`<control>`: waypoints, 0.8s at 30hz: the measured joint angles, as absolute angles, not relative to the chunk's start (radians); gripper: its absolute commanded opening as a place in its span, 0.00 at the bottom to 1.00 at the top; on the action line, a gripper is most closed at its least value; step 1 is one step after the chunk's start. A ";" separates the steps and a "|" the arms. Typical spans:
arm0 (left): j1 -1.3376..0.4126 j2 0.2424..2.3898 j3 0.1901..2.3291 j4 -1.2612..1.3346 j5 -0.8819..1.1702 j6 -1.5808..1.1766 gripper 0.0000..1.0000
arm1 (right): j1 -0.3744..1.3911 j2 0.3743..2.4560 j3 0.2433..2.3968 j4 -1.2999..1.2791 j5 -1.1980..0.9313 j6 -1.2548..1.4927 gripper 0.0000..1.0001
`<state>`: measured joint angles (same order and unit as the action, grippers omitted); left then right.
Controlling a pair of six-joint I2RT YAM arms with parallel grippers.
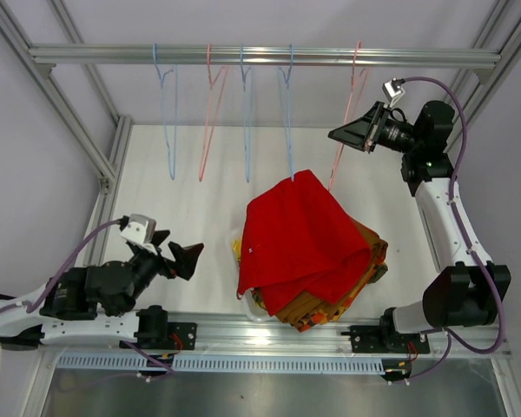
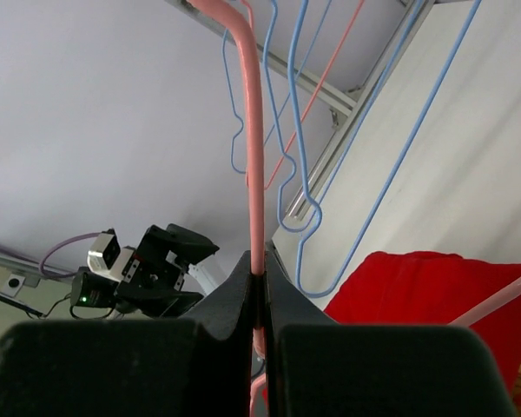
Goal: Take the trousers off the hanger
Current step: Place the hanger at the clothesline.
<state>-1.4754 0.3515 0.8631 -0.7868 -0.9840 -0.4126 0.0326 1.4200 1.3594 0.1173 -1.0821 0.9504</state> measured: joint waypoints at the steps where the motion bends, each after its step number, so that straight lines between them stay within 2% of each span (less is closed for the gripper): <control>1: -1.475 0.359 0.863 -0.787 -0.984 -0.412 1.00 | 0.032 1.431 1.366 0.117 -1.082 0.950 0.00; 16: -1.475 0.373 0.863 -0.900 -1.018 -0.522 0.99 | 0.015 1.600 1.466 0.116 -1.072 0.947 0.00; 24: -1.475 0.391 0.863 -0.912 -1.018 -0.528 0.99 | 0.015 1.618 1.467 0.116 -1.074 0.941 0.00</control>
<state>-1.4754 0.3908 0.8631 -0.9115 -1.0180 -0.5278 0.0147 1.6176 1.4666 0.1162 -1.0744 0.9409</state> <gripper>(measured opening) 0.994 0.034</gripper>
